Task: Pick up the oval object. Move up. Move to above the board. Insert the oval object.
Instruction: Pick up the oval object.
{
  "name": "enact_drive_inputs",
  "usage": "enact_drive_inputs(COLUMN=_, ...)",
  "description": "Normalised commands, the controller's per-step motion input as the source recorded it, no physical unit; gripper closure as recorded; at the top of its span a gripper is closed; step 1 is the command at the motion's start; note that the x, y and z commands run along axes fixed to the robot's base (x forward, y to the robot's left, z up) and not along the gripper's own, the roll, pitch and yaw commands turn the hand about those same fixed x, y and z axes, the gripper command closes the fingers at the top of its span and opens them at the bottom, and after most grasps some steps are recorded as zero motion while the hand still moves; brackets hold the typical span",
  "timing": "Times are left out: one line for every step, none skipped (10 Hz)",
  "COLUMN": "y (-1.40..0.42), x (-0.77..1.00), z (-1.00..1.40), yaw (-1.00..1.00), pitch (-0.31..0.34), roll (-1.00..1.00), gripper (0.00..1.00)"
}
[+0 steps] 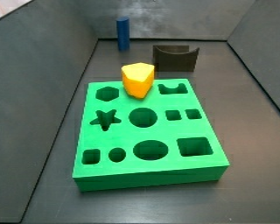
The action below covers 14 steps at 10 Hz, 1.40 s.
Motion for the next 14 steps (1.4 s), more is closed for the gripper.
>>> enact_drive_inputs(y=0.24, x=-0.22, z=-0.16, yaw=-0.26, pitch=-0.100, roll=0.00, gripper=0.00)
enact_drive_inputs(y=0.56, x=-0.27, z=-0.31, yaw=-0.20, pitch=-0.124, roll=0.00, gripper=0.00)
enact_drive_inputs(y=0.70, x=-0.27, z=-0.42, yaw=-0.19, pitch=-0.166, roll=0.00, gripper=0.00)
enact_drive_inputs(y=0.74, x=-0.33, z=-0.47, yaw=-0.07, pitch=-0.157, roll=0.04, gripper=0.00)
enact_drive_inputs(y=0.54, x=-0.23, z=-0.49, yaw=-0.08, pitch=-0.159, roll=0.03, gripper=0.00)
enact_drive_inputs(y=0.46, x=-0.05, z=-0.59, yaw=-0.13, pitch=-0.106, roll=0.00, gripper=0.00)
enact_drive_inputs(y=0.40, x=-0.11, z=-0.79, yaw=-0.23, pitch=-0.150, roll=0.00, gripper=0.00)
enact_drive_inputs(y=0.28, x=-0.12, z=-0.73, yaw=-0.31, pitch=-0.194, roll=0.00, gripper=0.00)
enact_drive_inputs(y=0.26, x=-0.03, z=-0.77, yaw=-0.27, pitch=-0.174, roll=0.00, gripper=0.00)
enact_drive_inputs(y=0.23, x=-0.08, z=-0.78, yaw=-0.26, pitch=-0.179, roll=0.00, gripper=0.00)
enact_drive_inputs(y=0.12, x=-0.03, z=-0.81, yaw=-0.17, pitch=-0.176, roll=0.03, gripper=0.00)
enact_drive_inputs(y=0.09, x=0.00, z=-0.60, yaw=-0.11, pitch=-0.137, roll=0.00, gripper=0.00)
enact_drive_inputs(y=0.00, x=0.00, z=0.00, yaw=0.00, pitch=-0.033, roll=0.00, gripper=0.00)
enact_drive_inputs(y=0.00, x=-0.03, z=0.00, yaw=0.00, pitch=-0.001, roll=0.00, gripper=0.00)
